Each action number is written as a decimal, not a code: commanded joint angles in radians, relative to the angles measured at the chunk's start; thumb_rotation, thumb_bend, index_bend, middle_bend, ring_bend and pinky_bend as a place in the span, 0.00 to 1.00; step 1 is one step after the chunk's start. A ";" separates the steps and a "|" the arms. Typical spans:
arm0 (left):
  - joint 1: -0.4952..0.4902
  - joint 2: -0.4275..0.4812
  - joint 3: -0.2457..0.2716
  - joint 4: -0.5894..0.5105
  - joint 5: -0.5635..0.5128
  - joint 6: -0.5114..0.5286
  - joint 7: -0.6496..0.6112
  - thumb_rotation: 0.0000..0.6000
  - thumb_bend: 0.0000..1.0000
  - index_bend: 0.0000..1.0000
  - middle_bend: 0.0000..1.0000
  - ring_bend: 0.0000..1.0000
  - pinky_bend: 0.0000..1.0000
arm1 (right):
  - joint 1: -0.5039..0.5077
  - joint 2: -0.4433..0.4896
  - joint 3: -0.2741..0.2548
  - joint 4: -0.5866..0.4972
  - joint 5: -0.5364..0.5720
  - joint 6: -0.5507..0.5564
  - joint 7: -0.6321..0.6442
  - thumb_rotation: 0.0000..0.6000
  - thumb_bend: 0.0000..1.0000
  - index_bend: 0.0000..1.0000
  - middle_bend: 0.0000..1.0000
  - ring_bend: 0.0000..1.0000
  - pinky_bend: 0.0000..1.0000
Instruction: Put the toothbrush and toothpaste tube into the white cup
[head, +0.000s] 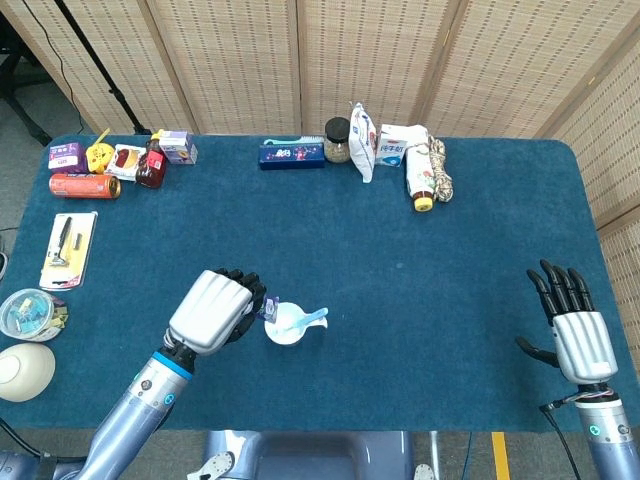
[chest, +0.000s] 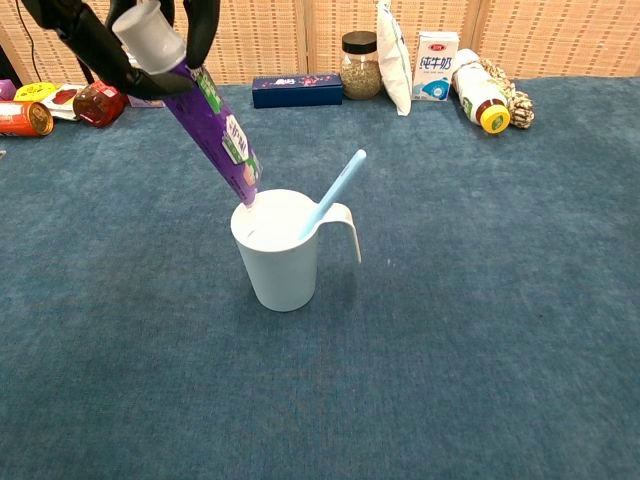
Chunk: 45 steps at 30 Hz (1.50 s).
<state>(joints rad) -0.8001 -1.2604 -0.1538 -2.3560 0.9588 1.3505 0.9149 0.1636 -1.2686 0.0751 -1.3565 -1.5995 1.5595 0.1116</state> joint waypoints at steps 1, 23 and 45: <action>-0.011 -0.014 -0.003 0.000 -0.027 0.002 0.015 1.00 0.54 0.64 0.51 0.49 0.60 | 0.000 0.000 0.000 0.000 0.000 0.001 0.000 1.00 0.00 0.02 0.00 0.00 0.00; -0.114 -0.178 -0.027 0.088 -0.245 0.054 0.112 1.00 0.53 0.58 0.46 0.44 0.60 | 0.001 0.003 0.000 0.001 0.000 -0.007 0.013 1.00 0.00 0.03 0.00 0.00 0.00; -0.066 -0.079 0.009 0.014 -0.073 0.046 -0.031 1.00 0.50 0.12 0.06 0.10 0.40 | 0.002 0.002 -0.007 -0.003 -0.010 -0.010 0.009 1.00 0.00 0.03 0.00 0.00 0.00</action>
<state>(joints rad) -0.8863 -1.3782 -0.1529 -2.3105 0.8550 1.3897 0.9046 0.1658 -1.2665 0.0682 -1.3594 -1.6089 1.5491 0.1219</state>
